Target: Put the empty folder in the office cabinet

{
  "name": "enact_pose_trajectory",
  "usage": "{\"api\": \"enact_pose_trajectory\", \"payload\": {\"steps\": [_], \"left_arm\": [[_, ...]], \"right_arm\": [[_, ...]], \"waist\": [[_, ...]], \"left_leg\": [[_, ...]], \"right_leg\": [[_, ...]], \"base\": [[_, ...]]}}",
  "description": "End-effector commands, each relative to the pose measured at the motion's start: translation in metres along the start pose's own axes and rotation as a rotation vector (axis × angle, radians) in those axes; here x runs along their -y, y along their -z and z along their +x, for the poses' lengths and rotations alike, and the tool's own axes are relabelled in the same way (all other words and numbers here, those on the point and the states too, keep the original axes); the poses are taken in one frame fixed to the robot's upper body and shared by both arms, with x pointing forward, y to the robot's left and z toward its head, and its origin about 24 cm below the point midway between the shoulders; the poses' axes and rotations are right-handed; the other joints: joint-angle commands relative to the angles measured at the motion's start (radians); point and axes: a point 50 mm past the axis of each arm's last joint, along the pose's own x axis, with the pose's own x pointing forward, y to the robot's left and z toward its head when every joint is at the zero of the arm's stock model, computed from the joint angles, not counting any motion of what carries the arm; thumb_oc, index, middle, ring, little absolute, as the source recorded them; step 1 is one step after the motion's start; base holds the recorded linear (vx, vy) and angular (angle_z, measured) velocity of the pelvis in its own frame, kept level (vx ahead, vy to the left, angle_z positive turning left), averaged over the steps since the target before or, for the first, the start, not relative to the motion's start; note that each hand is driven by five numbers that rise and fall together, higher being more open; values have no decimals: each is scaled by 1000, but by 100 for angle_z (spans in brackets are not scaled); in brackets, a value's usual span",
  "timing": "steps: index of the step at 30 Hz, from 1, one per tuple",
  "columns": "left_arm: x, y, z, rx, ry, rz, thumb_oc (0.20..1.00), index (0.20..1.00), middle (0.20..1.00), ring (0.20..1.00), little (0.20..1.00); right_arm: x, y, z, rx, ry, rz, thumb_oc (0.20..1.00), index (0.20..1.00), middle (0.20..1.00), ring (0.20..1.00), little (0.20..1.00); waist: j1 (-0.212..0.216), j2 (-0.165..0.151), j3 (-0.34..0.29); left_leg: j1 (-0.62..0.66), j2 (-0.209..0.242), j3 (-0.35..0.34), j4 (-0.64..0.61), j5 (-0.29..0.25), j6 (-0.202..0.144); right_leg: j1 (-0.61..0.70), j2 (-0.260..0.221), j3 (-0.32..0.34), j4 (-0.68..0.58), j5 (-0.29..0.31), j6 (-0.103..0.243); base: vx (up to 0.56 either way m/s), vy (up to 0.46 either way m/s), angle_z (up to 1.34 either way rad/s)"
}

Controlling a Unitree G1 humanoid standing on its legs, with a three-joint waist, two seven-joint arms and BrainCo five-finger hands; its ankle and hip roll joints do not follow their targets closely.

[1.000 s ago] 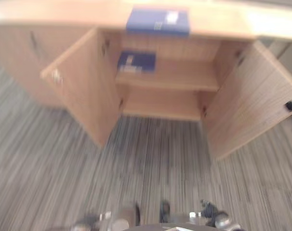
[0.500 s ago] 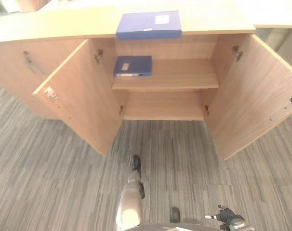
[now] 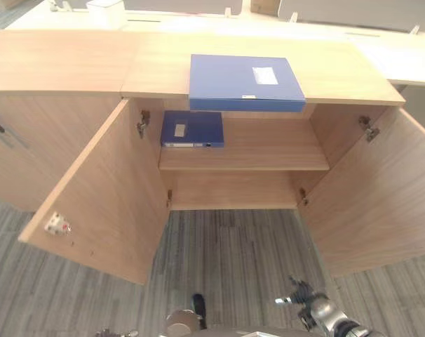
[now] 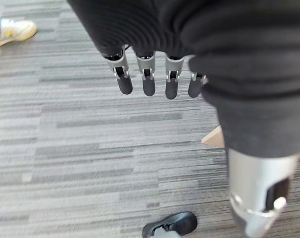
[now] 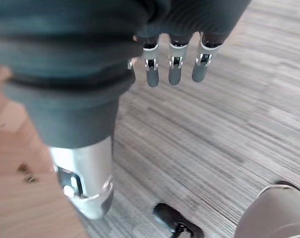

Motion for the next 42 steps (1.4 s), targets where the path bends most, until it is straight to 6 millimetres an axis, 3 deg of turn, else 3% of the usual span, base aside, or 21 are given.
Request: {"api": "enact_pose_trajectory", "payload": {"steps": [1,2,4,5,6,7,9,10,13,19,22,28,33,37,42], "left_arm": [[-24,-11,-3,51,-80,23,1000,1000,1000,1000,1000],[-24,-11,-3,51,-80,23,1000,1000,1000,1000,1000],[-21,-21,-2,86,-72,34,1000,1000,1000,1000,1000],[-20,-25,-2,101,-71,43,1000,1000,1000,1000,1000],[-18,-31,-2,120,-67,49,1000,1000,1000,1000,1000],[-13,-41,-1,163,-59,56,1000,1000,1000,1000,1000],[-11,-44,-1,177,-58,45,1000,1000,1000,1000,1000],[-8,-49,-1,199,-52,29,1000,1000,1000,1000,1000],[-1,-42,0,198,-37,30,1000,1000,1000,1000,1000],[16,-38,2,189,-14,51,1000,1000,1000,1000,1000],[20,-44,2,207,-9,79,1000,1000,1000,1000,1000],[35,-48,2,239,4,149,1000,1000,1000,1000,1000],[37,-60,0,303,-40,262,1000,1000,1000,1000,1000],[18,-77,-7,409,-135,348,1000,1000,1000,1000,1000],[-16,-99,-32,585,-267,487,1000,1000,1000,1000,1000]], "right_arm": [[11,9,-6,-3,47,-91,1000,1000,1000,1000,1000],[11,9,-6,-3,47,-91,1000,1000,1000,1000,1000],[15,11,-8,-5,66,-99,1000,1000,1000,1000,1000],[17,10,-9,8,72,-102,1000,1000,1000,1000,1000],[18,9,-10,20,76,-105,1000,1000,1000,1000,1000],[19,12,-12,17,80,-107,1000,1000,1000,1000,1000],[20,15,-13,6,83,-114,1000,1000,1000,1000,1000],[23,18,-13,-10,85,-130,1000,1000,1000,1000,1000],[22,28,-15,-41,83,-119,1000,1000,1000,1000,1000],[30,28,-17,-36,115,-121,1000,1000,1000,1000,1000],[35,30,-19,-38,134,-117,1000,1000,1000,1000,1000],[34,39,-21,-68,152,-105,1000,1000,1000,1000,1000],[35,46,-23,-88,180,-76,1000,1000,1000,1000,1000],[38,47,-23,-99,201,-70,1000,1000,1000,1000,1000],[33,55,-24,-125,186,-43,1000,1000,1000,1000,1000]], "waist": [[-34,28,52],[-34,28,52],[-69,42,59],[-90,42,63],[-106,39,67],[-125,28,65],[-130,27,65],[-138,16,62],[-129,12,37],[-120,57,23],[-123,65,26],[-125,78,14],[-125,78,5],[-111,73,-3],[-80,46,-16]], "left_leg": [[-102,106,-67,-9,126,-111],[-102,106,-67,-9,126,-111],[-46,123,-66,-23,100,-130],[-13,125,-67,-31,89,-141],[11,127,-71,-37,79,-151],[38,140,-72,-38,63,-173],[52,148,-79,-39,58,-184],[72,160,-98,-34,48,-202],[106,186,-118,-46,50,-229],[95,268,-175,-69,128,-271],[82,281,-162,-73,151,-275],[98,265,-175,-67,134,-276],[111,238,-183,-89,105,-269],[132,207,-167,-115,81,-256],[154,176,-163,-121,52,-237]], "right_leg": [[112,32,-135,-241,68,-53],[112,32,-135,-241,68,-53],[72,11,-211,-360,16,-53],[47,0,-217,-429,27,-45],[36,-11,-211,-489,50,-31],[18,-47,-215,-577,112,-1],[13,-60,-215,-605,137,9],[11,-77,-180,-628,178,27],[55,-50,-158,-663,159,31],[101,54,-179,-658,76,-26],[117,68,-206,-659,53,-40],[164,80,-231,-689,40,-48],[176,51,-244,-695,55,-29],[165,10,-241,-691,84,-2],[180,-35,-244,-693,106,23]], "base": [[227,78,-24],[233,14,1],[250,-70,14],[281,-127,15],[353,-244,15],[252,-199,27],[225,-228,41],[271,-331,52],[214,-304,49],[57,-217,3],[-17,-101,21],[35,-22,23],[-6,137,0],[-4,178,2],[10,82,-1]]}}
